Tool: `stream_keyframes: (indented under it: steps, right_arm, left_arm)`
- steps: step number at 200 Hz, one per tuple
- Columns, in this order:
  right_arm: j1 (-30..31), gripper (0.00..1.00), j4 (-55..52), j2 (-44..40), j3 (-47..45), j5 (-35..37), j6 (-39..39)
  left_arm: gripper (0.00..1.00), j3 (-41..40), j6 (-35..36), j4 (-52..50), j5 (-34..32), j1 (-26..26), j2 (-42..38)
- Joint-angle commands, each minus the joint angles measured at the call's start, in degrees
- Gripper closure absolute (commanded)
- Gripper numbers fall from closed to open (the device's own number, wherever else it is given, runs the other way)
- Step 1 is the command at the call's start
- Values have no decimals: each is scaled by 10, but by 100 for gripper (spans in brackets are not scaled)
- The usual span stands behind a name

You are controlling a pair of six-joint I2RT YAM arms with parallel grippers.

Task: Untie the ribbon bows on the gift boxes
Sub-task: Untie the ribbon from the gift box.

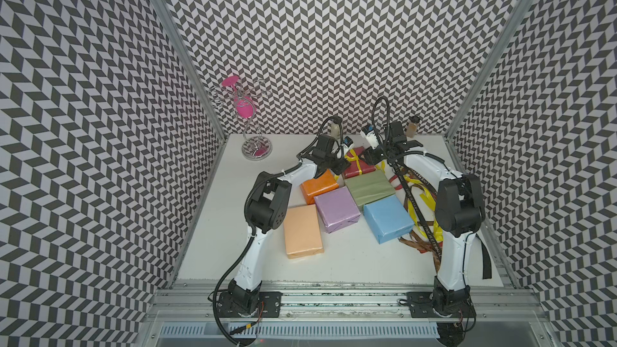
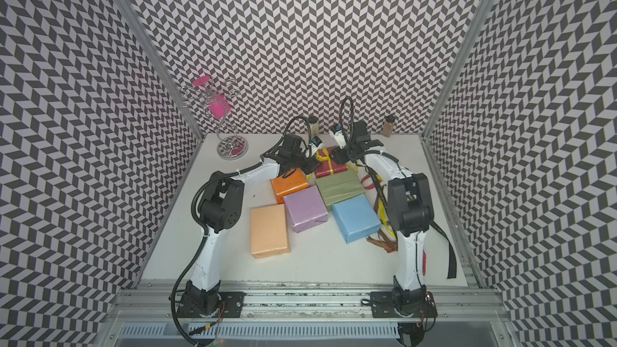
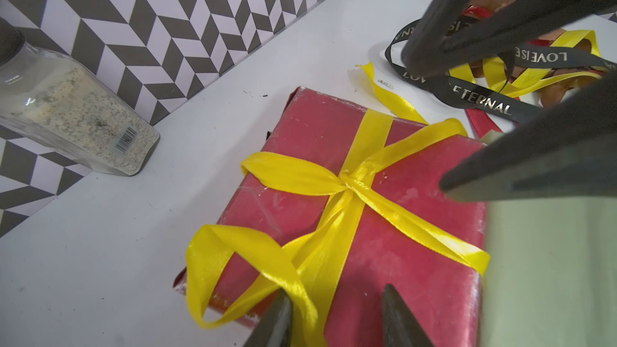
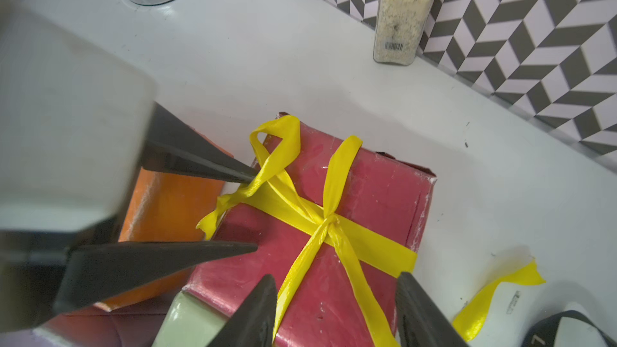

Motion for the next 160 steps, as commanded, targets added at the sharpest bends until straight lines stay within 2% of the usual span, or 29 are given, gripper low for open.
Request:
stream_keyframes:
  steps: [1,88,129,160]
  right_arm:
    - [11,45,10,11,-9,-7,11]
    - [30,48,27,29,-28,5,29]
    - [32,60,35,40,-27,16,35]
    - [32,77,39,43,-32,22,34]
  left_arm:
    - [56,2,-7,-45,7,1,7]
    - [56,-14,-15,-33,18,6,-1]
    - [56,-16,-18,-28,20,8,0]
    - [56,-17,-21,-27,21,8,2]
